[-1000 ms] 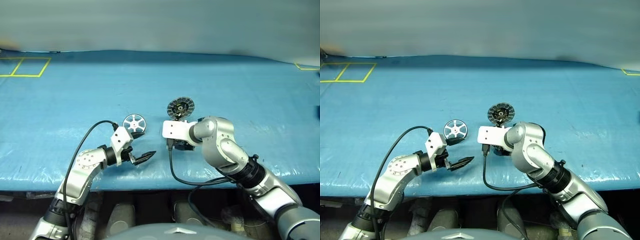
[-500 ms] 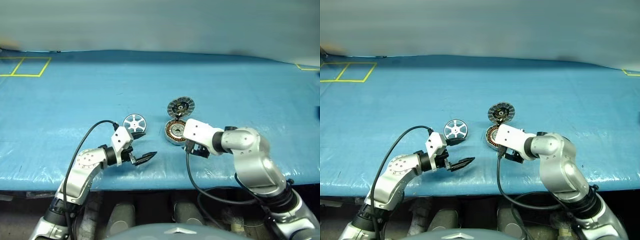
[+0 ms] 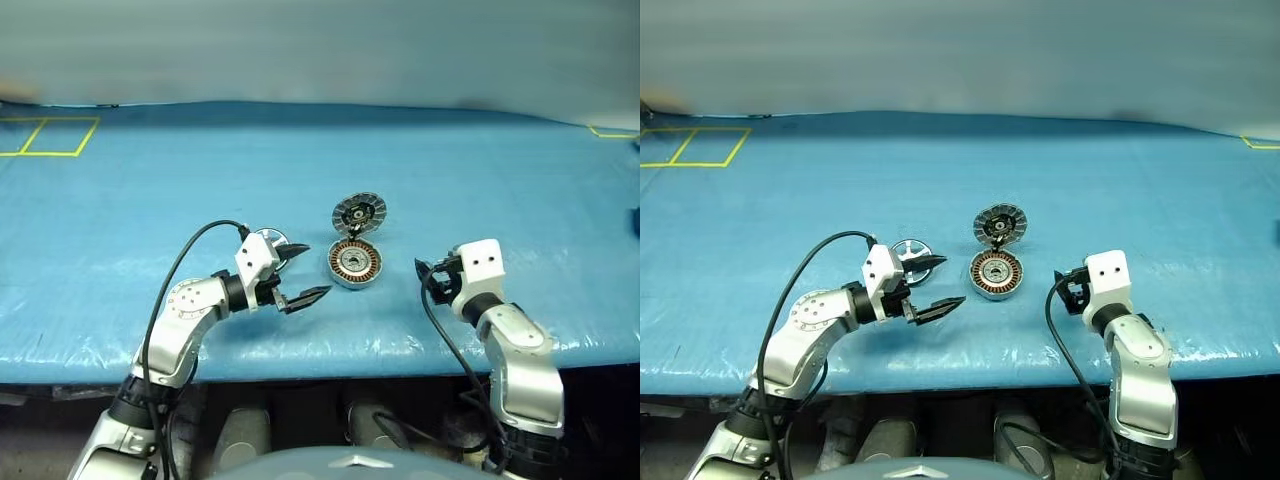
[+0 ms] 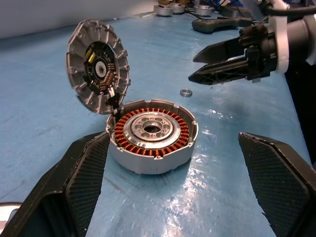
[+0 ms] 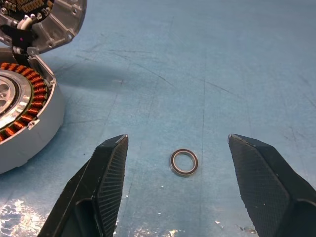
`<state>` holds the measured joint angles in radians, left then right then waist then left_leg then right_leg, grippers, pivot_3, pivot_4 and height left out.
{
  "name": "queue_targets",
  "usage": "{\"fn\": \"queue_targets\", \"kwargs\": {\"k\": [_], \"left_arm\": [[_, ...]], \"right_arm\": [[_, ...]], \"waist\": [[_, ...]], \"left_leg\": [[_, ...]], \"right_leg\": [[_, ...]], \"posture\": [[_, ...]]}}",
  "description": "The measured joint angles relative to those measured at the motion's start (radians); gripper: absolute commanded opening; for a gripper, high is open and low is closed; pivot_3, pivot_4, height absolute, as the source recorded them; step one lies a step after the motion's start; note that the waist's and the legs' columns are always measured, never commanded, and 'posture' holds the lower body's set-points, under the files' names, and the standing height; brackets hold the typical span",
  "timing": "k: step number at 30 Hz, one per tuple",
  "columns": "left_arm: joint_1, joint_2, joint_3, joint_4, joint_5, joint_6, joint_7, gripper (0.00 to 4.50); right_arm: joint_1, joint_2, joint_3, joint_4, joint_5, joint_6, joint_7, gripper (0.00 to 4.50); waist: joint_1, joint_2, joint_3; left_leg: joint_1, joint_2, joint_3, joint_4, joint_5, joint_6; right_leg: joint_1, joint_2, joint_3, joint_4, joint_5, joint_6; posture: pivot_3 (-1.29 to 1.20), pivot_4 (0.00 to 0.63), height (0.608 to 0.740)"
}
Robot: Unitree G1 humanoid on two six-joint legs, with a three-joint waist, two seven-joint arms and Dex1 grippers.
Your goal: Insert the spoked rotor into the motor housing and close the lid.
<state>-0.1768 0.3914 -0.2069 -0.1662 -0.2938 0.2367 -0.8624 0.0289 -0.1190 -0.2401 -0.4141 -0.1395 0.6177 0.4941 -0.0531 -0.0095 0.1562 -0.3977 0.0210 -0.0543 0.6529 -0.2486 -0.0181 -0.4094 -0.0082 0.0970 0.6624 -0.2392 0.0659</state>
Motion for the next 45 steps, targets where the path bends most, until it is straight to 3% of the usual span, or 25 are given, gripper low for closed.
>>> {"fn": "queue_targets", "kwargs": {"k": [11, 23, 26, 32, 33, 45], "left_arm": [[-0.051, -0.045, -0.063, 0.049, 0.021, -0.028, -0.032, 4.50], [-0.025, -0.031, -0.070, 0.049, 0.039, -0.048, -0.030, 4.50], [-0.025, -0.031, -0.070, 0.049, 0.041, -0.049, -0.029, 4.50], [-0.025, -0.031, -0.070, 0.049, 0.047, -0.048, -0.026, 4.50], [-0.025, -0.031, -0.070, 0.049, 0.047, -0.048, -0.026, 4.50], [0.002, -0.007, -0.034, 0.042, -0.003, -0.039, -0.053, 4.50]], "right_arm": [[-0.041, -0.046, 0.046, 0.204, 0.052, -0.094, -0.112, 3.39], [-0.025, -0.072, 0.058, 0.241, 0.133, -0.130, -0.152, 3.39], [-0.025, -0.077, 0.066, 0.248, 0.148, -0.134, -0.155, 2.79], [-0.021, -0.080, 0.084, 0.250, 0.166, -0.136, -0.167, 0.79], [-0.019, -0.083, 0.085, 0.250, 0.169, -0.136, -0.169, 0.66], [0.007, -0.082, 0.145, 0.134, 0.193, -0.128, -0.212, 0.66]], "waist": [[0.000, 0.000, 0.000], [0.001, 0.000, 0.000], [0.000, 0.000, 0.000], [0.004, 0.000, 0.000], [0.006, 0.000, 0.000], [0.007, 0.002, 0.001]], "left_leg": [[0.000, 0.000, 0.000, -0.001, 0.000, 0.000], [0.001, 0.000, 0.000, -0.001, 0.000, 0.000], [0.002, 0.000, 0.000, -0.001, 0.000, 0.000], [0.002, 0.000, 0.000, 0.000, 0.000, 0.000], [0.002, 0.000, 0.000, 0.000, 0.000, 0.000], [0.001, 0.000, 0.000, -0.001, 0.000, 0.000]], "right_leg": [[0.000, 0.000, 0.001, -0.001, 0.000, 0.000], [0.002, 0.000, 0.001, -0.001, -0.001, 0.002], [0.002, 0.001, 0.001, -0.001, -0.001, 0.002], [0.003, 0.000, 0.001, -0.001, -0.001, 0.003], [0.003, 0.000, 0.001, -0.001, -0.001, 0.003], [0.000, 0.001, 0.002, 0.000, -0.002, 0.003]], "posture": [[0.00, 0.150, 0.740], [0.00, 0.150, 0.740], [0.00, 0.150, 0.740], [0.00, 0.150, 0.740], [0.00, 0.150, 0.740], [0.00, 0.150, 0.740]]}}
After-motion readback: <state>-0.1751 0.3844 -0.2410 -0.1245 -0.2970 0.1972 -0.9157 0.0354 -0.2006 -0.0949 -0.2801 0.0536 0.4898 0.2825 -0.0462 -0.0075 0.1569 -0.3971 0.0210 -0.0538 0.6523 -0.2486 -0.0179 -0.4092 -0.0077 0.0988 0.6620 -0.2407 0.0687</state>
